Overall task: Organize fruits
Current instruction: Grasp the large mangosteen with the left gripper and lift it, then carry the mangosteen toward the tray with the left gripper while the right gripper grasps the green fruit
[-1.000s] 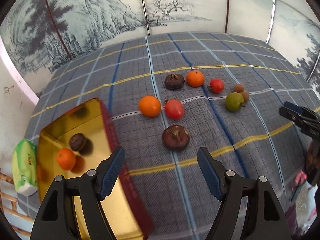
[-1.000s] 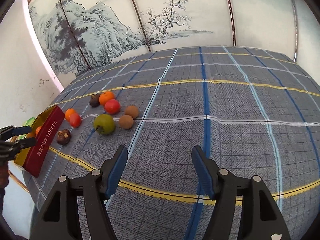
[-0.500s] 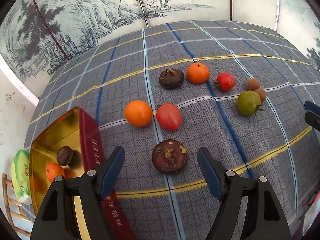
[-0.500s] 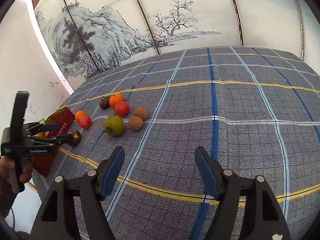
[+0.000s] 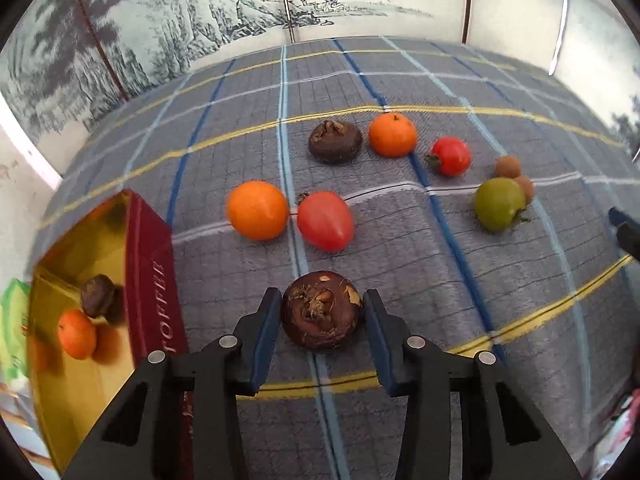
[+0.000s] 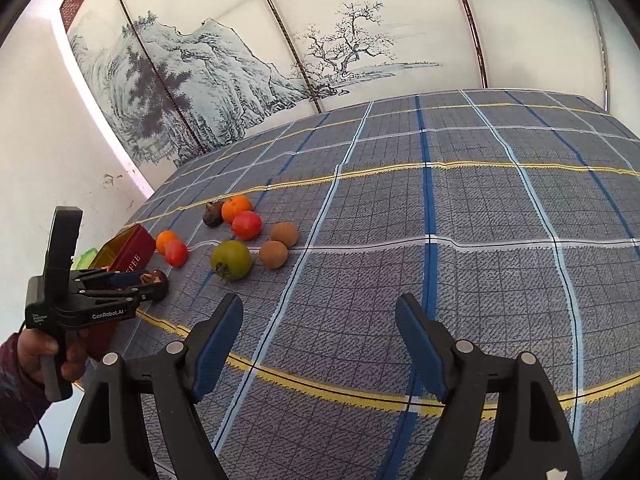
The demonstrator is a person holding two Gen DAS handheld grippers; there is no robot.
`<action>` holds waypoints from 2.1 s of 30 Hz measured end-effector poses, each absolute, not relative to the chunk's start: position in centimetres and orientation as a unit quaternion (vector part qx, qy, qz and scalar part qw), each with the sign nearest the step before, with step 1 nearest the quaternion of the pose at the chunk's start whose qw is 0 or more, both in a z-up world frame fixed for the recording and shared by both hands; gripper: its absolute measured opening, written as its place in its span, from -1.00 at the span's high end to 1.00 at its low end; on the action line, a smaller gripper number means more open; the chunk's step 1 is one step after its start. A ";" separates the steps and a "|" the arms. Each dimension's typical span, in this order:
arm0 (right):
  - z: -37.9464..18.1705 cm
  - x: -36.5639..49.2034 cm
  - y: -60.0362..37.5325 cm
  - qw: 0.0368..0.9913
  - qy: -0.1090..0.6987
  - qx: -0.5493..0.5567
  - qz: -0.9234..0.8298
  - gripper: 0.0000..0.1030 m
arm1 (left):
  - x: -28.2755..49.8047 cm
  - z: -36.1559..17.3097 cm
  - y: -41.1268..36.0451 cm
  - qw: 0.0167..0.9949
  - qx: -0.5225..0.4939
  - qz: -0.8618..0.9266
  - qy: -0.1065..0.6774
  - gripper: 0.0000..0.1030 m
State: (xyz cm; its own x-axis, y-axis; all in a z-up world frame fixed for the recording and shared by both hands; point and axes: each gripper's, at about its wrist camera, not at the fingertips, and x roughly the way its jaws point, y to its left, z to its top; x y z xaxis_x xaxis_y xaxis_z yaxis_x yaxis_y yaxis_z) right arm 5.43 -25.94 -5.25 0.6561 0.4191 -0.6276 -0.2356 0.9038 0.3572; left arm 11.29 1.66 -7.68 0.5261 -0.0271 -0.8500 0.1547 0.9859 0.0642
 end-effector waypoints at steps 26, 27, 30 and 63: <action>-5.0 5.9 -23.9 0.887 0.390 0.111 0.222 -0.21 | 4.3 -0.1 4.8 0.900 -0.014 -0.061 0.431 0.17; -4.6 5.9 -23.2 0.884 0.389 0.111 0.235 -0.17 | 4.1 0.1 5.1 0.901 -0.014 -0.059 0.429 0.17; -3.3 6.1 -20.4 0.885 0.380 0.076 0.259 -0.16 | 3.8 0.5 5.9 0.904 -0.019 -0.054 0.425 0.17; -6.2 13.1 -13.0 0.859 0.431 -0.054 0.271 0.30 | 3.0 0.7 8.8 0.904 -0.041 -0.032 0.425 0.17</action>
